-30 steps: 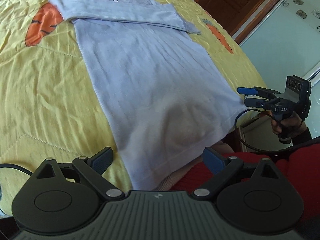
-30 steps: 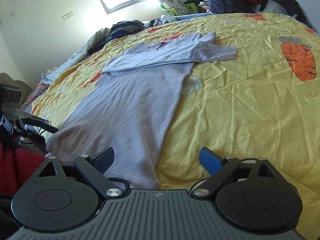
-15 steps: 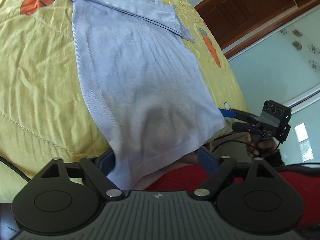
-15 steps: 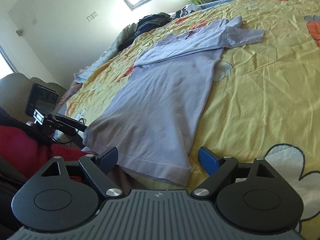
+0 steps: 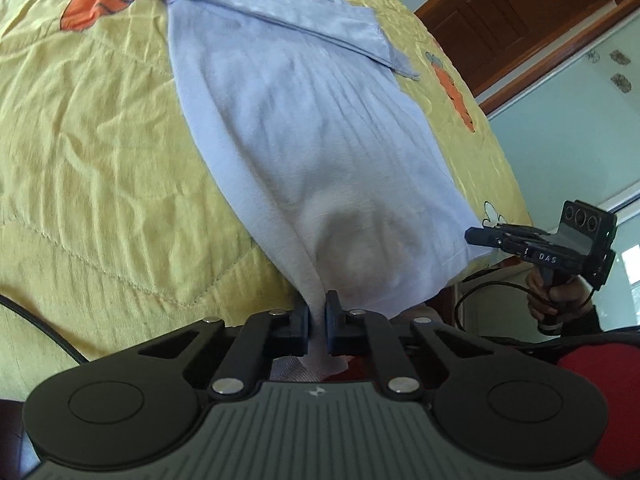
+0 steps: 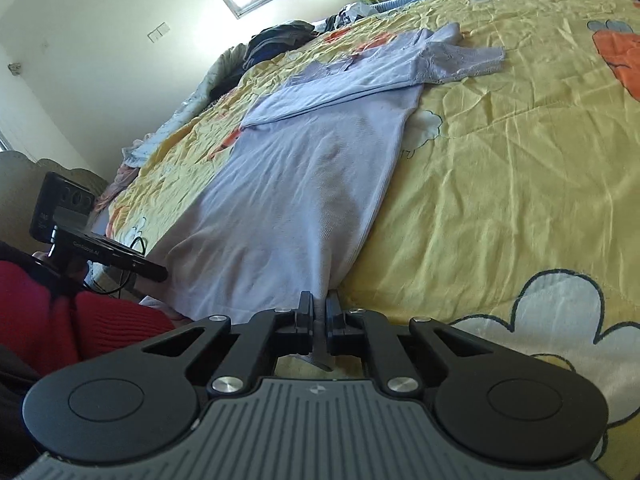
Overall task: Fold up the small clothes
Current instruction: 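Lift the held hem with both grippers and fold it toward the collar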
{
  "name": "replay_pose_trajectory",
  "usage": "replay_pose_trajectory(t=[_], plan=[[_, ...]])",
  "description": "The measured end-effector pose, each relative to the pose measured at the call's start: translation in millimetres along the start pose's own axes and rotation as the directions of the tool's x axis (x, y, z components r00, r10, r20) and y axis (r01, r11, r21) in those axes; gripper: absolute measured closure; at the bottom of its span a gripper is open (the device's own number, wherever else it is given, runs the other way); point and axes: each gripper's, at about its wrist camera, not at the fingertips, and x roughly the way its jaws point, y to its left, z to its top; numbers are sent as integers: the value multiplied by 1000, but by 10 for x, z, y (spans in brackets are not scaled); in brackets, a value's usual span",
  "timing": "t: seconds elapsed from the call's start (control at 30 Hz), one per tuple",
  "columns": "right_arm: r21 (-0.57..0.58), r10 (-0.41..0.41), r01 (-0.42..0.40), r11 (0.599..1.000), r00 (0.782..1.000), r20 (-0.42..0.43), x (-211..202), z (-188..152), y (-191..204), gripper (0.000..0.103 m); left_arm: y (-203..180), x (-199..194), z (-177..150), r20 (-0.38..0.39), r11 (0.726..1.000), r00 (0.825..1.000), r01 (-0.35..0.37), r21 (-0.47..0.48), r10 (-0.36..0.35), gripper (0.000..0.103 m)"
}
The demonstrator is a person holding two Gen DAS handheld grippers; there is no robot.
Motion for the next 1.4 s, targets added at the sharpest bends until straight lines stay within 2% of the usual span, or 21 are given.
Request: replay_pose_trajectory(t=[0.3, 0.37, 0.47, 0.53, 0.6, 0.7, 0.93, 1.0, 1.13, 1.33, 1.4], plan=[[-15, 51, -49, 999, 992, 112, -93, 274, 231, 92, -178, -157, 97, 77, 997, 997, -14, 76, 8, 96], [-4, 54, -54, 999, 990, 134, -79, 327, 227, 92, -207, -164, 135, 91, 996, 996, -33, 83, 25, 96], [6, 51, -52, 999, 985, 163, -20, 413, 232, 92, -280, -187, 189, 130, 989, 988, -97, 113, 82, 96], [12, 45, -48, 999, 981, 186, 23, 476, 245, 92, -352, -202, 235, 174, 977, 976, -159, 141, 133, 96], [8, 38, -41, 999, 977, 212, 67, 534, 283, 92, -411, -218, 293, 214, 969, 964, -192, 154, 157, 96], [-19, -6, 11, 1000, 969, 247, 147, 630, 390, 93, -478, -200, 376, 259, 956, 947, -239, 168, 191, 96], [12, -84, 85, 996, 941, 327, 280, 755, 446, 93, -454, -174, 526, 330, 955, 919, -268, 124, 215, 96], [34, -102, 96, 995, 933, 345, 305, 789, 415, 93, -437, -193, 576, 359, 955, 906, -277, 102, 225, 96], [44, -147, 141, 989, 913, 381, 334, 869, 389, 93, -387, -264, 681, 416, 945, 869, -322, 63, 268, 96], [39, -203, 205, 978, 889, 411, 394, 958, 373, 93, -349, -306, 850, 461, 927, 829, -374, 35, 317, 96], [42, -212, 214, 976, 883, 418, 423, 990, 360, 93, -341, -282, 899, 467, 925, 823, -379, 26, 324, 96]])
